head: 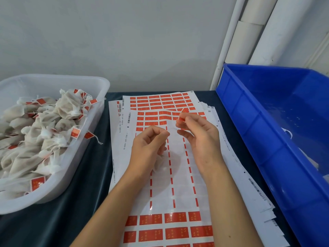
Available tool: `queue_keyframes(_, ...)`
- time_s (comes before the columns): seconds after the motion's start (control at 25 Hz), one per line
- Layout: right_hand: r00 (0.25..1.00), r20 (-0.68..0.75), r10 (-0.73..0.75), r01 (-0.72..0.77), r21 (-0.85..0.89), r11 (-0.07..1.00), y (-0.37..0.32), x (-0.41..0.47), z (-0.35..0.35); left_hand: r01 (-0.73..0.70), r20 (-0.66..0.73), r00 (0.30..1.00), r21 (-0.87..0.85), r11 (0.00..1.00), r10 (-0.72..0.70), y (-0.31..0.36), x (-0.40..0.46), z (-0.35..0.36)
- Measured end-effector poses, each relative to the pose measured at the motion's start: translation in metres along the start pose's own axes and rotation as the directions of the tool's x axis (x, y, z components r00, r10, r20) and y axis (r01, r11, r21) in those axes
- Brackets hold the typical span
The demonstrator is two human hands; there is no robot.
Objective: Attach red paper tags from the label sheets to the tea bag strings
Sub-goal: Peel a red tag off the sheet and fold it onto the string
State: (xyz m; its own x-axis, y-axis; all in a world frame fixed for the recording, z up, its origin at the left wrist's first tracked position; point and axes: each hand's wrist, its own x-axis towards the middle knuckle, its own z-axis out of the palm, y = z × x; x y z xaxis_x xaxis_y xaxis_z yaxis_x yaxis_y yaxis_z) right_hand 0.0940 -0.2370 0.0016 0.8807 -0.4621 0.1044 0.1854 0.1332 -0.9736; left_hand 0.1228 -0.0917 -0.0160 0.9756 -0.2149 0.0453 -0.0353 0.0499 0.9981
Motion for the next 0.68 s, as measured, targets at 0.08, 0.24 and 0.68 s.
queue_keyframes(0.08, 0.999, 0.042, -0.015, 0.017, -0.033, 0.999, 0.0003, -0.0013, 0.0001, 0.0, 0.017, 1.0, -0.021, 1.0, 0.0, 0.0004, -0.0002, -0.0007)
queue_keyframes(0.24, 0.991, 0.127, -0.033, 0.032, 0.009, 0.999, -0.0012, -0.0021, -0.0015, -0.003, 0.029, 1.0, -0.032, 0.999, 0.004, 0.0013, -0.001, -0.0009)
queue_keyframes(0.68, 0.98, 0.179, -0.084, 0.115, -0.174, 0.978, 0.0037, -0.0006, -0.0024, -0.013, 0.04, 0.999, -0.056, 0.998, 0.015, 0.0047, -0.0029, -0.0009)
